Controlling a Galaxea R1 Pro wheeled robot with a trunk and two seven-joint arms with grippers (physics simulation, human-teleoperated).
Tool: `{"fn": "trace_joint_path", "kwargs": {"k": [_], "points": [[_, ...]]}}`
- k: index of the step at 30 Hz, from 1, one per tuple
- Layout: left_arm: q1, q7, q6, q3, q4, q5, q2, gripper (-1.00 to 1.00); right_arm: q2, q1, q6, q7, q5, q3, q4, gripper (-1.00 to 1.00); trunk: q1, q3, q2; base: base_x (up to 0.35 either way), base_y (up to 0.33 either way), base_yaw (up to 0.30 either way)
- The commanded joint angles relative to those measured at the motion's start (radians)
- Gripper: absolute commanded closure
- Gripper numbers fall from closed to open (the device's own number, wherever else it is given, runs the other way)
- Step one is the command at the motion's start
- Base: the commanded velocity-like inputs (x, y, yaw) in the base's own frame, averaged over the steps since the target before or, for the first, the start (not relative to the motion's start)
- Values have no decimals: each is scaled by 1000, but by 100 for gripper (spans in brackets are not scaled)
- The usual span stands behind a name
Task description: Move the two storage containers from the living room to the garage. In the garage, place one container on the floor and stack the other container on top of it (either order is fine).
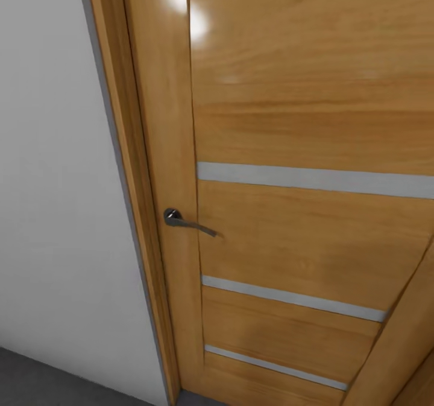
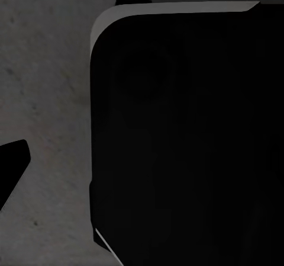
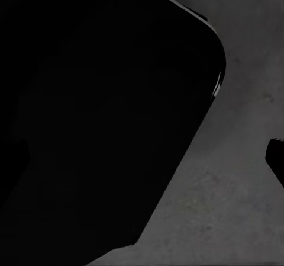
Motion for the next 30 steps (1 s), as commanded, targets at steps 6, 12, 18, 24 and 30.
{"fn": "trace_joint_path", "kwargs": {"k": [6, 12, 18, 24, 30], "points": [[0, 0, -1, 0, 0, 3, 0, -100, 0, 0, -2, 0, -5, 5, 0, -100, 0, -1, 0, 0, 0, -210], [0, 0, -1, 1, 0, 3, 0, -100, 0, 0, -2, 0, -5, 5, 0, -100, 0, -1, 0, 0, 0, -199], [0, 0, -1, 0, 0, 3, 0, -100, 0, 0, -2, 0, -5, 5, 0, -100, 0, -1, 0, 0, 0, -194], [0, 0, -1, 0, 0, 3, -1, -100, 0, 0, -3, 0, -5, 5, 0, -100, 0, -1, 0, 0, 0, -191], [0, 0, -1, 0, 0, 3, -1, -100, 0, 0, -2, 0, -5, 5, 0, -100, 0, -1, 0, 9, 8, -91]]}}
